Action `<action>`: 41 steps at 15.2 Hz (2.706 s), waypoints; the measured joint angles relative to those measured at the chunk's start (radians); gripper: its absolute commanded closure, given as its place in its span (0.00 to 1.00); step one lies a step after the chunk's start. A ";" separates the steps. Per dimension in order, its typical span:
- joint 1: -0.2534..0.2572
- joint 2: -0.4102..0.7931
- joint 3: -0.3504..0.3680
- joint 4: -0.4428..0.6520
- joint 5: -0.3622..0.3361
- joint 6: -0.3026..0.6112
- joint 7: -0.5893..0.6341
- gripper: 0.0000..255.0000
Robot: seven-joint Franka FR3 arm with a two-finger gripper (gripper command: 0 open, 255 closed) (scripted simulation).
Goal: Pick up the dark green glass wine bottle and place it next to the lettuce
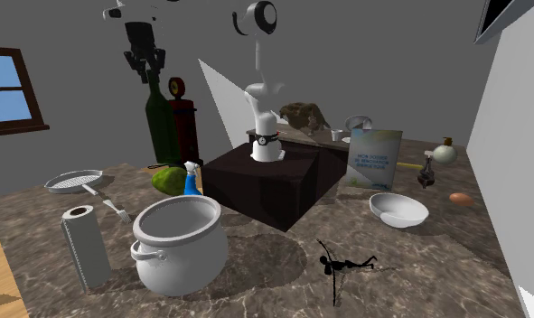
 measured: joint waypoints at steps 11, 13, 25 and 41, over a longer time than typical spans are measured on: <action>-0.001 0.000 -0.001 -0.149 0.000 0.149 -0.004 1.00; -0.001 0.005 -0.001 -0.169 0.001 0.174 -0.003 1.00; -0.002 0.041 -0.002 -0.291 0.006 0.331 -0.009 1.00; -0.003 0.128 -0.002 -0.395 0.022 0.521 -0.022 1.00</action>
